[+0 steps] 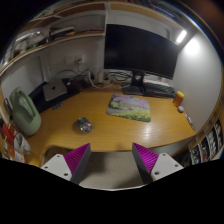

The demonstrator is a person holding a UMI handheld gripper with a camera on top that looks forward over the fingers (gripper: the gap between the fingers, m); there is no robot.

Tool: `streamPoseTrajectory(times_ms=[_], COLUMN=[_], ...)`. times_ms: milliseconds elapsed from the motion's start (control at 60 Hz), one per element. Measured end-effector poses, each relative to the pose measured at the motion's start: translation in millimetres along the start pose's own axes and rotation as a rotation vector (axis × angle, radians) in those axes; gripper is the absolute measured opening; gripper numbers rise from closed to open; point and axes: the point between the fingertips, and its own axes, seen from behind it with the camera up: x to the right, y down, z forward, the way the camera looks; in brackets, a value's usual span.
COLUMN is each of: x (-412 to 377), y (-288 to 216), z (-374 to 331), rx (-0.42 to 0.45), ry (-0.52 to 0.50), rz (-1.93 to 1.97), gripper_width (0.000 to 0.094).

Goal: Arrange mouse

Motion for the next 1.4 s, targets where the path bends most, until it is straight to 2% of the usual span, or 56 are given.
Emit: streamPoseTrajectory(times_ms=[300,783,1400], x=[-73,-117,-121], y=[5,-9,-29], z=[0,74,211], rx=[0.043,0.174,0.161], ry=[-0.09,-0.116,-0.112], rz=[-0.038,-0.037,-0.036], gripper_width=[0.0861,0.0863,0.0866])
